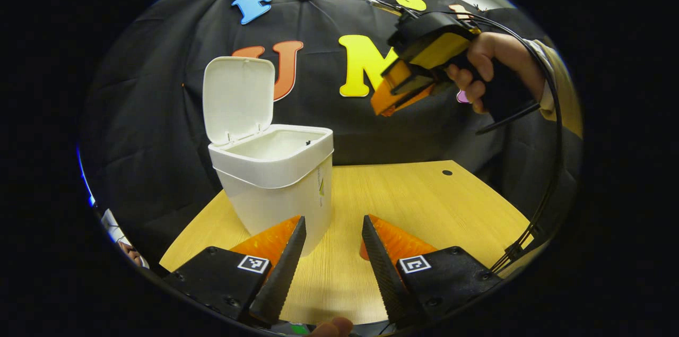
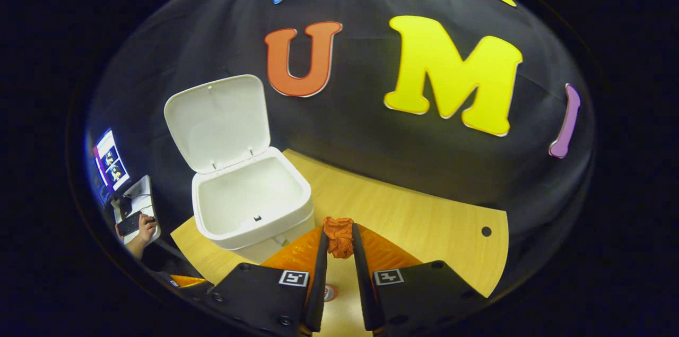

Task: Press the lid of the desktop garbage bin to open it, pick up the crumpled paper on the desktop and throw it into the bin, then pick up the pop can on the desktop and drop it into the bin, and finally close the garbage bin lid.

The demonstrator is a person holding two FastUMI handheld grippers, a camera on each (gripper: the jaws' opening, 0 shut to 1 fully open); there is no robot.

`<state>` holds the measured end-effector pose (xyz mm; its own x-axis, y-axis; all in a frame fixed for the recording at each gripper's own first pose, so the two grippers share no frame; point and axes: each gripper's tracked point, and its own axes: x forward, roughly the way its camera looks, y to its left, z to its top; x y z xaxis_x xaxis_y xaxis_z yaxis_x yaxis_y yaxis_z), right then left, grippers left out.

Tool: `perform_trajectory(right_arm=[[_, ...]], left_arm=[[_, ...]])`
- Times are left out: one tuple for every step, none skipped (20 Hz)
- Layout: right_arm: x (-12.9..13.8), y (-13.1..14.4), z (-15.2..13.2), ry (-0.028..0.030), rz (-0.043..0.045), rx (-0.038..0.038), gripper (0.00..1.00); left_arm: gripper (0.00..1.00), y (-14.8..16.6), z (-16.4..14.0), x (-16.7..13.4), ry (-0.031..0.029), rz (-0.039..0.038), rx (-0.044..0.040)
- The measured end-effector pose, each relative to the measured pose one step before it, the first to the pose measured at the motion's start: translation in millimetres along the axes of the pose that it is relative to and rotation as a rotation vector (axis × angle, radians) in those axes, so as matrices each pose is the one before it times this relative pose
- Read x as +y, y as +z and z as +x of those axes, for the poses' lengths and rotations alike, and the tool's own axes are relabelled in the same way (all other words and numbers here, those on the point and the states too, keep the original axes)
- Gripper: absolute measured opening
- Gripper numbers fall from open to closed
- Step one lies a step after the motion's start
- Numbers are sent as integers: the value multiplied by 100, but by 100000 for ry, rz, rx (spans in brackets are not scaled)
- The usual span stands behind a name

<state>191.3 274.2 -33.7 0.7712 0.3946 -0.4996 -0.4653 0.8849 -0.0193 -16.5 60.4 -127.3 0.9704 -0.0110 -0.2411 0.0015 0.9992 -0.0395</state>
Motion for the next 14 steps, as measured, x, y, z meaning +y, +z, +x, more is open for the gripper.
perform_trajectory(right_arm=[[1912,544,882,3101,-1444,-464,30],[1514,362,944,2392,-1505,-265,28],[1380,206,996,1990,-1729,221,28],[1284,122,816,1837,-1951,376,30],[989,268,901,1244,-1601,41,30],[1122,298,702,1697,-805,145,30],[1057,3,682,1617,-2,349,30],[906,-95,749,1476,124,755,30],[739,-88,642,1107,114,903,30],[548,-220,640,463,-185,1043,30],[312,-169,604,-197,-746,724,28],[185,-15,542,-528,-756,292,28],[355,8,348,420,-530,100,30],[154,-270,351,-690,-427,378,28]], left_arm=[[74,-109,-79,541,755,-429,315],[74,-85,-90,595,648,-428,297],[74,-187,51,553,1057,-382,437],[74,-152,5,571,1017,-611,209],[74,179,171,695,1268,-476,225],[74,-111,48,584,1308,-185,313],[74,-79,-25,474,1102,-57,343],[74,-135,-275,388,863,-71,33],[74,-250,-53,519,673,-97,101],[74,-154,-103,279,486,74,201],[74,-160,-23,80,143,209,250],[74,-148,-62,-50,-352,283,388],[74,-157,-20,-74,-440,497,278],[74,-51,65,-37,-420,635,159]])
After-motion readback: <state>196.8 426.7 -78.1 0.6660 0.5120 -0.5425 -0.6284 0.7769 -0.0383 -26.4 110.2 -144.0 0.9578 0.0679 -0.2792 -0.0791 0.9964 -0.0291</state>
